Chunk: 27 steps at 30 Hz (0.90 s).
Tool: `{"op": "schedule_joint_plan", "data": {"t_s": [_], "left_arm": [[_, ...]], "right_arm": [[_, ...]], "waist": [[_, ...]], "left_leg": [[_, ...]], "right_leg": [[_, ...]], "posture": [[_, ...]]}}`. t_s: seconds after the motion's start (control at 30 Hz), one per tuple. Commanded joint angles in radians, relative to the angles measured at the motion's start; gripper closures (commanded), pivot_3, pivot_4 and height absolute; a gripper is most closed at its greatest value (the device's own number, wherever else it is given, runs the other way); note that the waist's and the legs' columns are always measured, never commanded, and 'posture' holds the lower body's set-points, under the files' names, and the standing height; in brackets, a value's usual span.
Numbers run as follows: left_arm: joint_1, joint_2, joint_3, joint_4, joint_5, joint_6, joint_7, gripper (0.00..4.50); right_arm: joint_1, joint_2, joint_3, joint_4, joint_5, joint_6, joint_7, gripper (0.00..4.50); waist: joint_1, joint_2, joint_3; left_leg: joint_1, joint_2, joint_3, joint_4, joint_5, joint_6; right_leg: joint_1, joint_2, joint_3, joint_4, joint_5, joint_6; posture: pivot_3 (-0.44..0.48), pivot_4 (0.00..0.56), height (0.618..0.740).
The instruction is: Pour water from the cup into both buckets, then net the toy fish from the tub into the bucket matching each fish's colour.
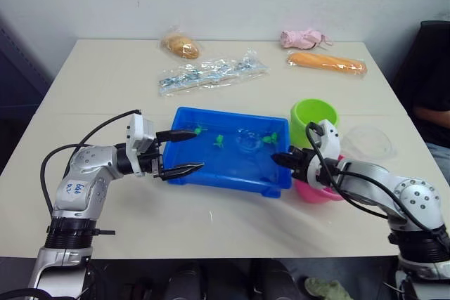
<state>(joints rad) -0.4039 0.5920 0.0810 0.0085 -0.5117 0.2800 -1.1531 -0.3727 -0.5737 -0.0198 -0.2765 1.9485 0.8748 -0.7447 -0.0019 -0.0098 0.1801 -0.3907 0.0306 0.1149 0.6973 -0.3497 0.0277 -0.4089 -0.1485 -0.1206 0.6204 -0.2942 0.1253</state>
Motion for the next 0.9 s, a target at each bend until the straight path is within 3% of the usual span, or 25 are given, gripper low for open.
{"op": "schedule_joint_plan", "data": {"t_s": [0.03, 0.17, 0.3, 0.53, 0.9], "left_arm": [[0.009, 0.010, 0.026, -0.041, -0.018, -0.010, 0.005, 0.03], [0.019, 0.010, 0.029, -0.048, -0.020, -0.011, 0.009, 0.03], [0.030, 0.015, 0.039, -0.053, -0.022, -0.010, 0.012, 0.03], [0.037, 0.010, 0.037, -0.063, -0.022, -0.004, 0.015, 0.03], [0.003, 0.002, 0.017, -0.044, -0.019, 0.000, -0.002, 0.03]], "right_arm": [[-0.002, 0.105, -0.047, -0.067, 0.024, 0.007, -0.018, 4.50], [0.002, 0.123, -0.059, -0.090, 0.024, 0.036, -0.034, 4.50], [-0.012, -0.078, -0.073, -0.141, 0.024, 0.101, 0.057, 4.50], [0.050, -0.321, -0.088, -0.160, 0.024, 0.115, 0.133, 4.50], [0.064, -0.297, -0.052, -0.139, 0.024, 0.026, 0.116, 4.50]], "waist": [[-0.001, 0.000, 0.000], [-0.001, 0.000, 0.000], [0.002, 0.001, 0.001], [0.000, 0.001, 0.001], [0.001, 0.001, 0.001]], "left_leg": [[0.000, 0.000, 0.000, 0.000, 0.000, 0.000], [0.000, 0.000, 0.001, 0.000, 0.000, 0.000], [-0.002, -0.001, 0.000, 0.000, 0.000, 0.002], [-0.001, 0.000, 0.001, 0.000, 0.000, 0.002], [0.000, 0.000, 0.002, 0.000, 0.000, 0.002]], "right_leg": [[0.000, 0.000, 0.000, 0.000, 0.000, 0.000], [-0.001, 0.000, 0.001, 0.000, 0.000, 0.000], [-0.001, -0.001, 0.002, 0.000, 0.000, 0.000], [-0.001, 0.000, 0.001, -0.001, 0.000, 0.001], [-0.001, 0.000, 0.002, -0.001, 0.001, 0.001]], "posture": [[0.000, 0.150, 0.740], [0.000, 0.150, 0.740], [0.000, 0.150, 0.740], [0.000, 0.150, 0.740], [0.000, 0.150, 0.740]]}}
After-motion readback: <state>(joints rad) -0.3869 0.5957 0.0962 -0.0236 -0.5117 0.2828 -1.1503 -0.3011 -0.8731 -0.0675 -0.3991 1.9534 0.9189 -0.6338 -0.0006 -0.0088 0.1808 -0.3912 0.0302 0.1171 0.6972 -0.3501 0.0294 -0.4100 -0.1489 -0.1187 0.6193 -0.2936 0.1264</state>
